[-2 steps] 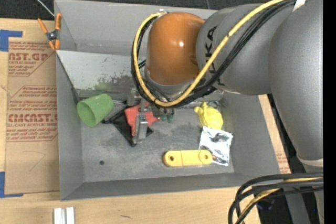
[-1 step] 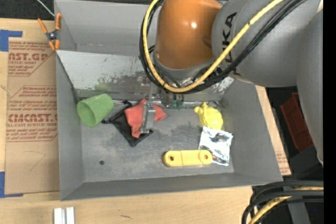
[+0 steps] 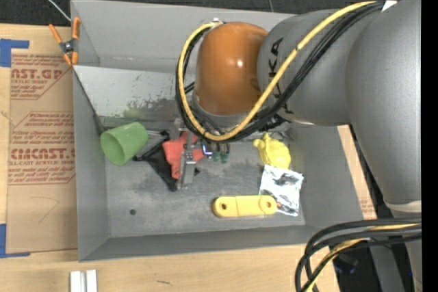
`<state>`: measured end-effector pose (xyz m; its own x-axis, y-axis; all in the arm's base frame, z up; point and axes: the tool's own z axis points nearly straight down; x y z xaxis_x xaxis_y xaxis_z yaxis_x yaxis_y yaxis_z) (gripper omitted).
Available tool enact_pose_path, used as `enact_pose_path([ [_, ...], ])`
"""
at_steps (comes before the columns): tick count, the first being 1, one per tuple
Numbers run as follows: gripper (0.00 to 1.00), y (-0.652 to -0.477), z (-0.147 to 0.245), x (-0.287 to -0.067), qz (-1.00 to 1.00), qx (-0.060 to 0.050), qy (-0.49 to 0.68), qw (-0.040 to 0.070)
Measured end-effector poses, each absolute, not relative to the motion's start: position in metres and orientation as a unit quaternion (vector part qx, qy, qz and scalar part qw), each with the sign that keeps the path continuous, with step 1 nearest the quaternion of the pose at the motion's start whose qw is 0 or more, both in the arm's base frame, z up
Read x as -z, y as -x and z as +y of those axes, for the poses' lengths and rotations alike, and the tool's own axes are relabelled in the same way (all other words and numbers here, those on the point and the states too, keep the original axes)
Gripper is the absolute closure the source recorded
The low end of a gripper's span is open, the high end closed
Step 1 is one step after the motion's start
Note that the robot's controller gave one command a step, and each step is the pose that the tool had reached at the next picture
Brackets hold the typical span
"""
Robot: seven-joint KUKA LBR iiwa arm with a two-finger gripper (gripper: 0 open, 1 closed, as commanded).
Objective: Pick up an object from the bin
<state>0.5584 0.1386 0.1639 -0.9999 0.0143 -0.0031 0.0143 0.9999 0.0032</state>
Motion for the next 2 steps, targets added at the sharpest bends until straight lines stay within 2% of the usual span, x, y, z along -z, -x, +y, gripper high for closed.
enact_pose_path([
  [1,1.00,-0.5914,0.1236,-0.0855,0.998,-0.002,0.064,0.002],
  [2,1.00,-0.5915,0.1236,-0.0855,0.998,-0.002,0.064,0.002],
])
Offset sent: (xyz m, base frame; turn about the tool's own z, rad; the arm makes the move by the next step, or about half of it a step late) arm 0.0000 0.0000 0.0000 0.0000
